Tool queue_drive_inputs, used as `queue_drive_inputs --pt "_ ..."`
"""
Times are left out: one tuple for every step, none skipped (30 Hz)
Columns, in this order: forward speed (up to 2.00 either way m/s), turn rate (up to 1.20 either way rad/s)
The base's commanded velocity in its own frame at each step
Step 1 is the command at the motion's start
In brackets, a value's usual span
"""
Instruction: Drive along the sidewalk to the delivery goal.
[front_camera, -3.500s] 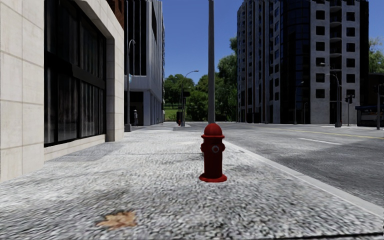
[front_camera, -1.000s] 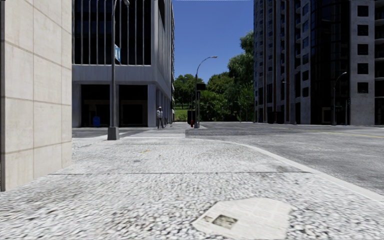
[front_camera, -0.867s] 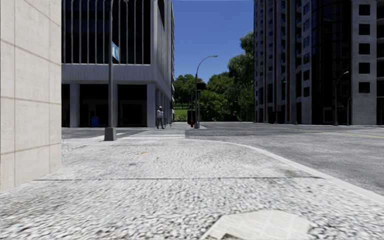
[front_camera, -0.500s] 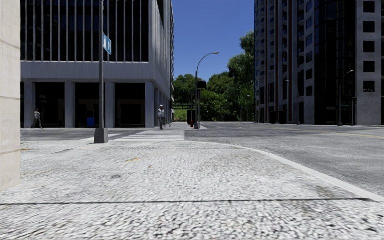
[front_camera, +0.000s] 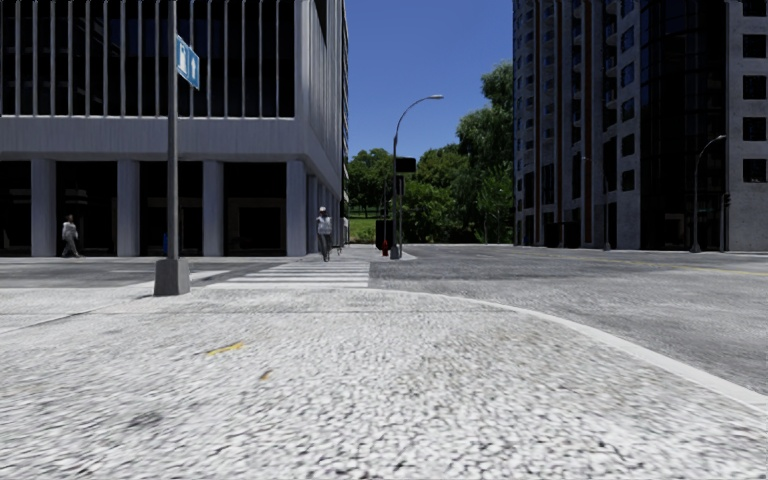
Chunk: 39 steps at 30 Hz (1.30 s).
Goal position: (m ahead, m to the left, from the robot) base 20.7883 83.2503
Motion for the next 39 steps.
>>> queue_drive_inputs --pt "2.00 0.18" --pt "2.00 0.21" --pt "2.00 0.21" --pt "2.00 0.26" --pt "2.00 0.28" --pt "2.00 0.28" --pt "2.00 0.28" --pt "2.00 0.28" --pt "2.00 0.28" --pt "2.00 0.28" --pt "2.00 0.27" --pt "2.00 0.26" --pt "2.00 0.26" --pt "2.00 0.26" --pt "2.00 0.30" --pt "2.00 0.31" --pt "2.00 0.31" --pt "2.00 0.32" --pt "2.00 0.32" --pt "2.00 0.32" --pt "2.00 0.32" --pt "2.00 0.32" --pt "2.00 0.32" --pt "2.00 0.32" --pt "2.00 0.32" --pt "2.00 0.32" --pt "2.00 0.32" --pt "2.00 0.32" --pt "2.00 0.32" --pt "2.00 0.32" --pt "2.00 0.35" --pt "2.00 0.38" --pt "2.00 0.38" --pt "2.00 0.39" --pt "2.00 0.39" --pt "2.00 0.39" --pt "2.00 0.39" --pt "2.00 0.40" --pt "2.00 0.40"
